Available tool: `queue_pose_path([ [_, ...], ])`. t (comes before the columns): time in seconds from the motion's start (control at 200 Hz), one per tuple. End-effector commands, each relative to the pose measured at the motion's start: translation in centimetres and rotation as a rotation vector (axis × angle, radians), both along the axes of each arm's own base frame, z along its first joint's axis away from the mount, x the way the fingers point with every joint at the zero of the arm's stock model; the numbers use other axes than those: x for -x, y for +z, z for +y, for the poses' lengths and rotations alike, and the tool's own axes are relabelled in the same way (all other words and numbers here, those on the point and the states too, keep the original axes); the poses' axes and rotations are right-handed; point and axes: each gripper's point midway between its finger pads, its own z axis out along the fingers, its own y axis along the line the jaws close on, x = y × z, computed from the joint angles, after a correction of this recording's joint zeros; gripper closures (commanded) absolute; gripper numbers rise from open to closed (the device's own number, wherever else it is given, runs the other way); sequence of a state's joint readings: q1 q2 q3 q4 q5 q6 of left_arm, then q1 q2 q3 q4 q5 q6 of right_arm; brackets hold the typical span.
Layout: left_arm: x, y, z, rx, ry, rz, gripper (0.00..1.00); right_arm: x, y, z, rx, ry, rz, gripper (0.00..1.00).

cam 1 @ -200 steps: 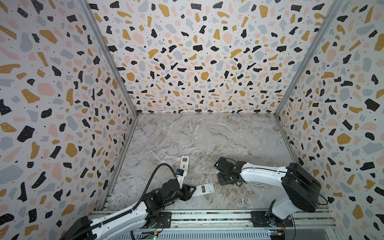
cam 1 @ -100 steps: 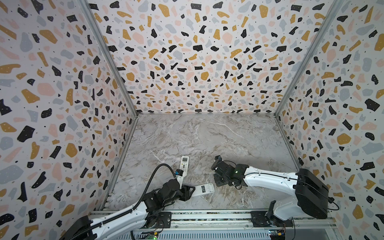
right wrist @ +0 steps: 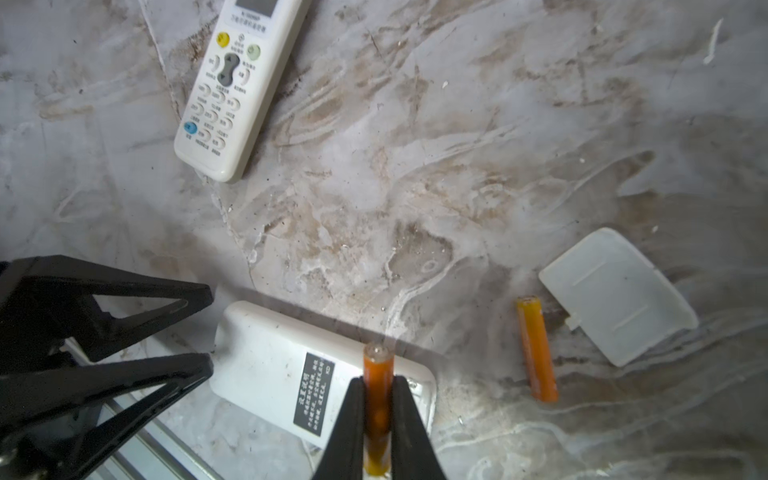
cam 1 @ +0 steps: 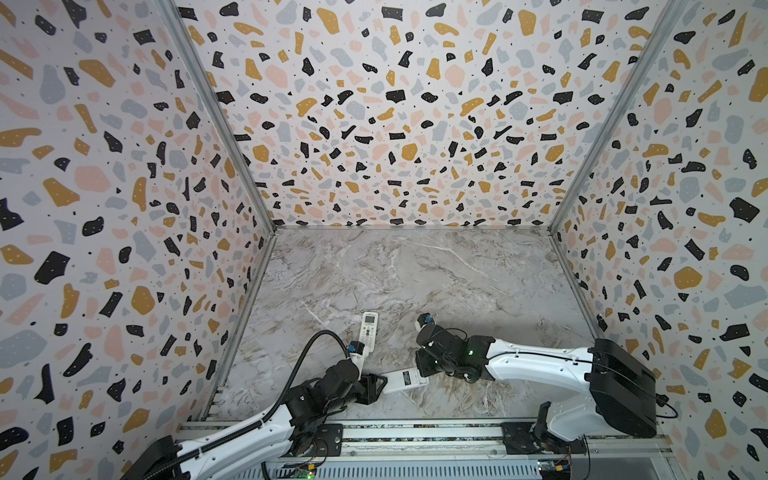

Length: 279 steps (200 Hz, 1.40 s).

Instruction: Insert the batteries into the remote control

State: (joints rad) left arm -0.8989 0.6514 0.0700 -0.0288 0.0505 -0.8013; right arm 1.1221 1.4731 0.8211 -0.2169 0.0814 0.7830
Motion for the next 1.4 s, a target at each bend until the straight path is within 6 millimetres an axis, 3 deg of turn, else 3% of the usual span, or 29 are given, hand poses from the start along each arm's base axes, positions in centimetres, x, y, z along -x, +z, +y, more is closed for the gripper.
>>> queue_pose_path([
  [0.0, 0.1, 0.6, -0.5, 0.024, -0.011, 0.006, 0.46, 0.8, -0.3, 0.2, -0.014, -0.01, 0.024, 0.99],
  [0.405, 0.1, 0.5, -0.4, 0.02, -0.009, 0.007, 0.46, 2.1, -1.8, -0.4, -0.006, -0.032, 0.06, 0.98],
  [1.001, 0.3, 0.1, -0.4, 0.02, -0.012, 0.013, 0.46, 1.9, -2.4, -0.1, -0.031, -0.038, 0.047, 0.96],
  [1.391, 0.2, 0.3, -0.4, 0.022, -0.012, 0.007, 0.46, 2.1, -3.1, -0.5, -0.02, -0.041, 0.056, 0.87],
])
